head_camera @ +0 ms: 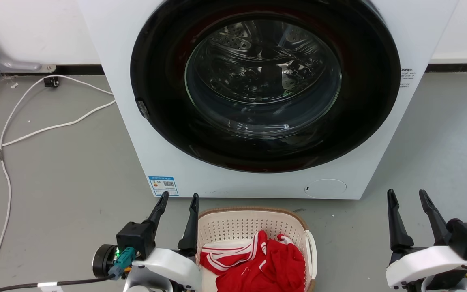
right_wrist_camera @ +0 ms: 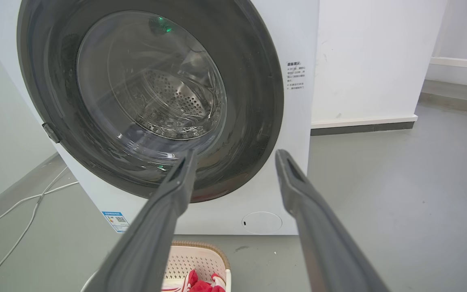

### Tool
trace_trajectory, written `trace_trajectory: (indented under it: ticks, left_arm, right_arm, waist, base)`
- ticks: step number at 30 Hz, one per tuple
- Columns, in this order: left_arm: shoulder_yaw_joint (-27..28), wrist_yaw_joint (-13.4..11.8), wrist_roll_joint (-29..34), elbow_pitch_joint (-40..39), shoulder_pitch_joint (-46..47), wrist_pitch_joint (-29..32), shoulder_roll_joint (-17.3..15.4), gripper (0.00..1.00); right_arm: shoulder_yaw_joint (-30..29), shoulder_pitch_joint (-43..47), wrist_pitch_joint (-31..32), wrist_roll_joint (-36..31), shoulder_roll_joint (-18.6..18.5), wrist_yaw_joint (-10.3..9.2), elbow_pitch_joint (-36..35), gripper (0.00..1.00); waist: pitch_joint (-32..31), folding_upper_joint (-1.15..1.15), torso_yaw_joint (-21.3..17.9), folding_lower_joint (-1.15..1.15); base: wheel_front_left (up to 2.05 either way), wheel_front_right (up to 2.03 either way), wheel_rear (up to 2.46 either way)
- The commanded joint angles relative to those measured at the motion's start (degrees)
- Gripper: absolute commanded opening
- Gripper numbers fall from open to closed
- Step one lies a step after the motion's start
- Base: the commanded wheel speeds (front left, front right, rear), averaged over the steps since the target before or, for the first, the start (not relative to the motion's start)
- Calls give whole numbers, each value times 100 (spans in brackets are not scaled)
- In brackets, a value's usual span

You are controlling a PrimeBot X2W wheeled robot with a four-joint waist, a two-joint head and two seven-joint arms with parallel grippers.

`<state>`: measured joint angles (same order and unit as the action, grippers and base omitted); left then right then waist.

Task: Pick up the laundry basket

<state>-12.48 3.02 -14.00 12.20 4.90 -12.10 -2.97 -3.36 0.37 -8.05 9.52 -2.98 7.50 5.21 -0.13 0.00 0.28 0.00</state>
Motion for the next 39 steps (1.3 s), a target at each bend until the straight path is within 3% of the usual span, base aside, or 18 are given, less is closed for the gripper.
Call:
trace_trajectory:
  ticks: [1, 18, 39]
  left_arm:
    - [-30, -23, 141, -16, 85, -51, -19, 100]
    - [-107, -94, 815, 22, 74, -230, -16, 100]
    - [-32, -65, 834, 166, 26, -311, 4, 100]
  right_arm:
    - [5, 38, -41, -151, 12, -2, -59, 100]
    - [25, 106, -128, -563, 14, -2, -74, 100]
    - [32, 116, -249, -567, 15, -2, -1, 100]
  waist:
    - [1, 0, 4, 0]
    - [-3, 0, 14, 0]
    - [4, 0, 32, 0]
  base:
    - [0, 0, 0]
    - [0, 0, 0]
    - [0, 0, 0]
